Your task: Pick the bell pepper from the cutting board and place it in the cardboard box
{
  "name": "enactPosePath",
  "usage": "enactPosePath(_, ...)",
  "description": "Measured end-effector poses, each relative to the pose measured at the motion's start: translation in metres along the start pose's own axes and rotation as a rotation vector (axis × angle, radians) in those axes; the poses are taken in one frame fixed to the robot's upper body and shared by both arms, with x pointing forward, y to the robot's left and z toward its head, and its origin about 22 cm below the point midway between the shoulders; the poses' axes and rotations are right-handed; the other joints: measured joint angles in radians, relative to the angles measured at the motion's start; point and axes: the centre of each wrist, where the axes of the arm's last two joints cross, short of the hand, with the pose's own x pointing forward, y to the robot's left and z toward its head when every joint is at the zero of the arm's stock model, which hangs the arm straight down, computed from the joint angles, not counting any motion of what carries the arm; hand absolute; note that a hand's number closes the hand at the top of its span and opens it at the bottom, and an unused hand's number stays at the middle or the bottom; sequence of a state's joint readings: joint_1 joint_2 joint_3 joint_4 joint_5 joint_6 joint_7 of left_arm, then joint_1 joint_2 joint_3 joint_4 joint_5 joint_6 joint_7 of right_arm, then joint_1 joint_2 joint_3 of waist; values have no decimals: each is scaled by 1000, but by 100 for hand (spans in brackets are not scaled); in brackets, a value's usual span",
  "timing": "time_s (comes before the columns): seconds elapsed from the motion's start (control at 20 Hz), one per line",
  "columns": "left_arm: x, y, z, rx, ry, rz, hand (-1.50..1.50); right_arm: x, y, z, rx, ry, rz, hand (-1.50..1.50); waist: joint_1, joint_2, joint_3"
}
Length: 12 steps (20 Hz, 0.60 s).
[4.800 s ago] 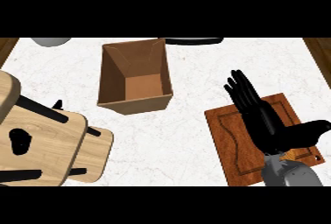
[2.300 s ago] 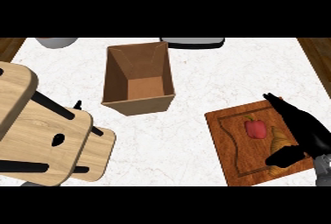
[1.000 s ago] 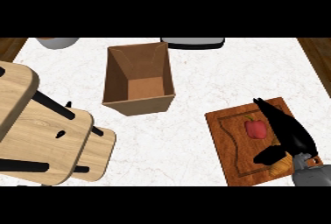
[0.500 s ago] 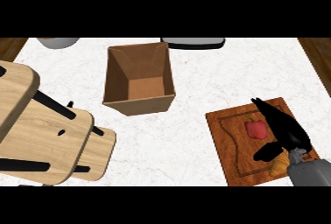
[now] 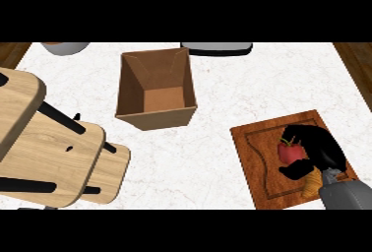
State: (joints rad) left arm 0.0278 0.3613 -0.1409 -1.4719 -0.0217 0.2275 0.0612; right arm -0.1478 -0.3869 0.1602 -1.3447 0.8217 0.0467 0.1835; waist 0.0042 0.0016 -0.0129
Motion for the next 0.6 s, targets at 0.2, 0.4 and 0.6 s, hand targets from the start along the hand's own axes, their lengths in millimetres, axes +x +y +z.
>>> enactPosePath(0.2,-1,5,1,8,-8,0,0,19,1,3,-67,38,31,150,-3,-2,1)
enactPosePath(0.4,-5,6,4,20,-8,4,0,47,27,25,-93,235,44,150,-20,-12,-3)
enactPosePath(0.6,-6,7,7,22,-2,1,0,94,48,52,-131,380,47,150,-24,-14,-3)
